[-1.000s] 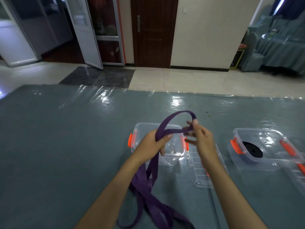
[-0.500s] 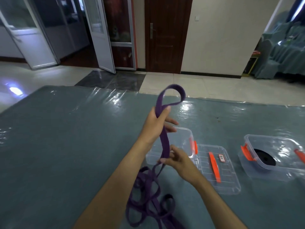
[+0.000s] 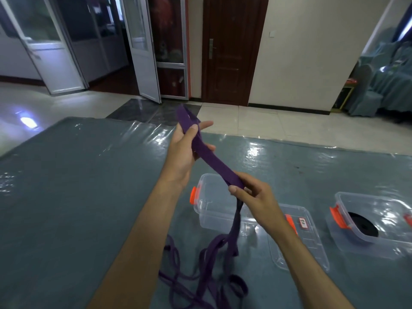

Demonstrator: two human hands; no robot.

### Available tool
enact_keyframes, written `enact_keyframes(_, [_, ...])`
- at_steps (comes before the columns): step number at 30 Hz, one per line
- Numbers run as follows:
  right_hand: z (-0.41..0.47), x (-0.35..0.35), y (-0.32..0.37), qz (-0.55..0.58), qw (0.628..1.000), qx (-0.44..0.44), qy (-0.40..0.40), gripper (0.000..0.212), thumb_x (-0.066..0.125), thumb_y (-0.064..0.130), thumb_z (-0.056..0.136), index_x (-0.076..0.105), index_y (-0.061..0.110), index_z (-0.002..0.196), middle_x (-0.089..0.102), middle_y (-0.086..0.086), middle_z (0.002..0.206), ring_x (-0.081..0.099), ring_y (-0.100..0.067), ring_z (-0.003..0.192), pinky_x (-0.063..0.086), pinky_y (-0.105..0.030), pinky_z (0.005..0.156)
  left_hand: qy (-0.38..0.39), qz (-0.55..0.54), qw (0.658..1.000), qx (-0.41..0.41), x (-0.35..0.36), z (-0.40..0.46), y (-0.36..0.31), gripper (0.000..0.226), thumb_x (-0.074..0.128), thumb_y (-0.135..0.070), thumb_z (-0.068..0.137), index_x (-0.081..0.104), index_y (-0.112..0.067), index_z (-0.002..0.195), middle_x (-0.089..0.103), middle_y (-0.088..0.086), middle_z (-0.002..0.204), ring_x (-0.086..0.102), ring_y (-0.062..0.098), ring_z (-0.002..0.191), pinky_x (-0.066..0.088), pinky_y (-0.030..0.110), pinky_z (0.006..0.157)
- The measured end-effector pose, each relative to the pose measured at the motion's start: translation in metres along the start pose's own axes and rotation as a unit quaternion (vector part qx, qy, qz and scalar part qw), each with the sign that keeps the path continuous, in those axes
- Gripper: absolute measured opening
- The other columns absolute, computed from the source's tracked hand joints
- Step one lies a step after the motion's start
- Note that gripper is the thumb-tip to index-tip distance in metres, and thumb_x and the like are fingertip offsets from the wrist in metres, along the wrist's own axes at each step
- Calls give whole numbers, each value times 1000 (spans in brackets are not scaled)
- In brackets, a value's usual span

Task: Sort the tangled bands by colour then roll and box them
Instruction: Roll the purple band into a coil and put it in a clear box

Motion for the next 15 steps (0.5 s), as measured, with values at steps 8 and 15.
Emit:
enact_keyframes(8, [-20,9,-44,-92,978,117,148,32,69,25,102,67,33,133,74,9,124,68,-12,120,54,-40,108,122,123,981,-87,13,-14,28,57,49,-16,112,24,-24,163,47,-20,160,80,21,85,63,28,73])
enact_keyframes(15, [-28,-20,-46,29,986,165,19,36,47,53,107,62,43,139,72,12,134,63,-5,130,49,-43,112,235,242,936,-98,39,-62,76,44,52,-9,110,44,-37,142,59,-6,151,69,15,124,51,31,111])
Point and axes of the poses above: each hand's wrist, its own z-axis towards the middle knuckle, its own x-axis out of the palm, y = z × x, the point moved 7 cm from there along z, towards the middle knuckle
